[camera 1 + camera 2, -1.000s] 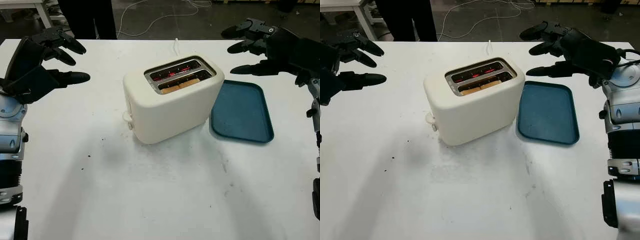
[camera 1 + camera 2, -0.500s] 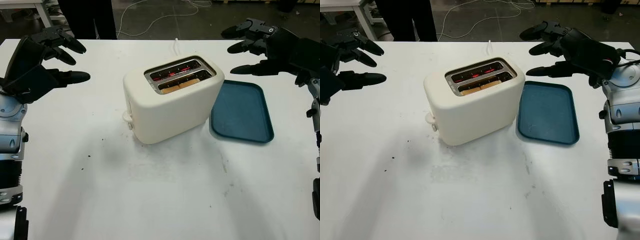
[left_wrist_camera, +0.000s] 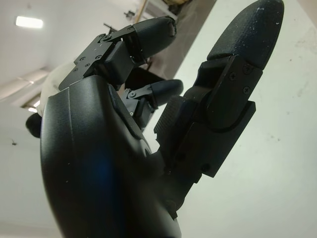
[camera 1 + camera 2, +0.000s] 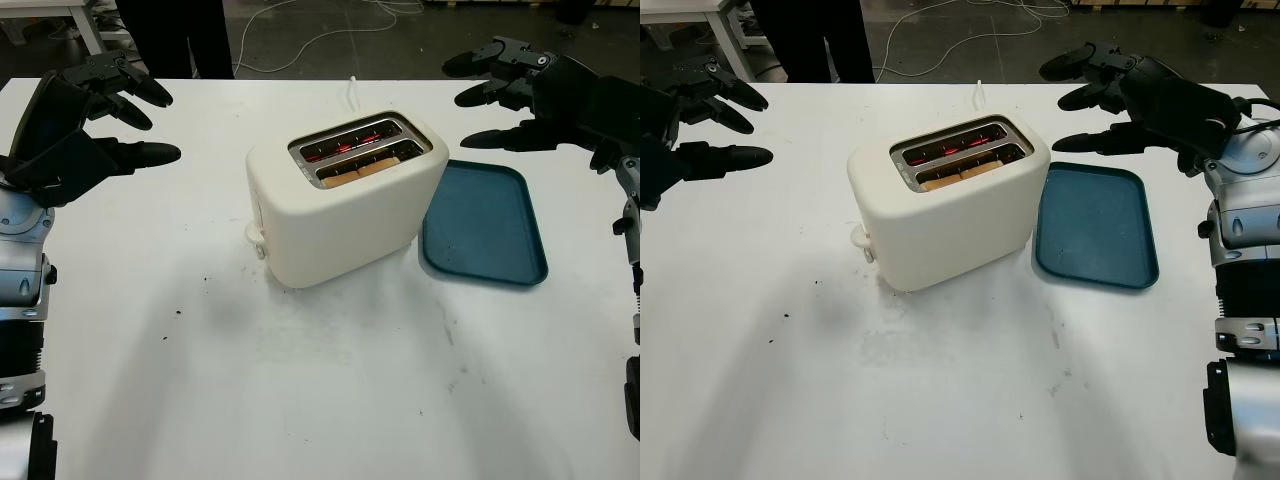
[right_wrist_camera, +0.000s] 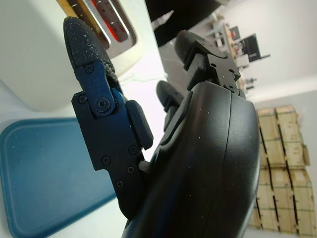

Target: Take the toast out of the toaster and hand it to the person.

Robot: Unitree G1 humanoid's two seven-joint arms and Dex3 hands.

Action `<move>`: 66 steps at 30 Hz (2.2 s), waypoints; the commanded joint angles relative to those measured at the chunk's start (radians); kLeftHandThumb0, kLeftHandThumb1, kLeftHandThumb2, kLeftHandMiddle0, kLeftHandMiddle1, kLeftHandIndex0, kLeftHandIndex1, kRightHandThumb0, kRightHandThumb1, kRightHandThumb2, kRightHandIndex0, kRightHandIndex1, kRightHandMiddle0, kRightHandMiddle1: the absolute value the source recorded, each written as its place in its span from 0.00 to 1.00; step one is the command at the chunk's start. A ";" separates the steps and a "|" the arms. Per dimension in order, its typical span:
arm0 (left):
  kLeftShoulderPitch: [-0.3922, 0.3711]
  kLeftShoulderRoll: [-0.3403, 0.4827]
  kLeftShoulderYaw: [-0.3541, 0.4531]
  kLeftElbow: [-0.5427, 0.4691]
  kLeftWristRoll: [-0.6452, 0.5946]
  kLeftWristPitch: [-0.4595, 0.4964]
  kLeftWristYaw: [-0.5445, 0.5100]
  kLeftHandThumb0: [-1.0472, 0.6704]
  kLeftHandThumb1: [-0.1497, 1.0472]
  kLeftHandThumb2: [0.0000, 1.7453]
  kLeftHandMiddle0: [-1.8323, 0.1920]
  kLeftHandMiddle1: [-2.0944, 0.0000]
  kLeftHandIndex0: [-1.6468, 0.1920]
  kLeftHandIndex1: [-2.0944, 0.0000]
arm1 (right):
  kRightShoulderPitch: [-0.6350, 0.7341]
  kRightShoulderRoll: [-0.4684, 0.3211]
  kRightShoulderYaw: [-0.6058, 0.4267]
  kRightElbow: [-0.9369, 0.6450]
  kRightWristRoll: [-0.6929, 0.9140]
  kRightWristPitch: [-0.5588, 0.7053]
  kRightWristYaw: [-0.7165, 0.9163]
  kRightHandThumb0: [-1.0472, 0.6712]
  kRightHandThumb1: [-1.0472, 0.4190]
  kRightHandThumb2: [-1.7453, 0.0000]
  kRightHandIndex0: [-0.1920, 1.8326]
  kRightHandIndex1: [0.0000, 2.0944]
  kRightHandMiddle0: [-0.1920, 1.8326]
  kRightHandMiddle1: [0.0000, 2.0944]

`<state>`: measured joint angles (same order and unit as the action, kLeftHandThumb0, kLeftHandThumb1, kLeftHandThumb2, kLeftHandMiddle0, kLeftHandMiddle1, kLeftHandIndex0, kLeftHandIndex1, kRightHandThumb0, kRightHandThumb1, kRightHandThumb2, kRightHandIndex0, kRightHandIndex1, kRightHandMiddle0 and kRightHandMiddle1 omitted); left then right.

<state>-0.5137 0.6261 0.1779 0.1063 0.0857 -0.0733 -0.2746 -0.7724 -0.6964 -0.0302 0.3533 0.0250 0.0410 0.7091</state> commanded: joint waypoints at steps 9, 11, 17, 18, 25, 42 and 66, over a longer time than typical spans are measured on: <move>-0.002 0.003 -0.001 0.004 0.002 -0.016 0.001 0.00 0.74 0.00 0.67 0.39 0.62 0.47 | -0.004 0.008 -0.005 0.005 0.006 -0.020 0.001 0.18 0.18 1.00 0.09 0.39 0.13 0.31; -0.001 0.003 -0.002 0.002 0.004 -0.014 0.003 0.00 0.74 0.00 0.67 0.39 0.62 0.46 | -0.004 0.006 -0.004 -0.001 0.008 -0.012 0.003 0.19 0.18 1.00 0.09 0.39 0.13 0.31; -0.001 0.001 -0.001 0.003 0.005 -0.022 0.006 0.00 0.74 0.00 0.67 0.38 0.62 0.46 | -0.003 0.006 -0.004 -0.003 0.006 -0.016 0.000 0.19 0.18 1.00 0.09 0.39 0.13 0.31; 0.000 0.002 -0.001 0.000 0.004 -0.016 0.004 0.00 0.74 0.00 0.67 0.38 0.62 0.46 | -0.003 0.006 -0.005 -0.003 0.006 -0.017 0.000 0.19 0.18 1.00 0.09 0.39 0.13 0.31; 0.002 0.004 -0.001 -0.005 0.003 -0.007 0.000 0.00 0.73 0.00 0.68 0.38 0.63 0.46 | -0.001 0.003 -0.002 -0.006 0.000 -0.017 -0.002 0.17 0.18 1.00 0.09 0.39 0.13 0.31; 0.002 0.002 -0.001 -0.005 0.005 -0.007 0.004 0.00 0.74 0.00 0.67 0.39 0.62 0.47 | 0.001 0.008 -0.009 -0.013 0.010 0.010 -0.005 0.18 0.18 1.00 0.09 0.38 0.12 0.32; 0.003 -0.001 0.000 -0.003 0.002 -0.010 0.005 0.00 0.73 0.00 0.66 0.39 0.62 0.46 | 0.001 0.008 -0.007 -0.016 0.008 0.010 -0.007 0.19 0.19 1.00 0.09 0.38 0.13 0.31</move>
<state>-0.5137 0.6261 0.1778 0.1099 0.0857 -0.0844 -0.2747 -0.7724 -0.6963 -0.0299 0.3511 0.0241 0.0421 0.7049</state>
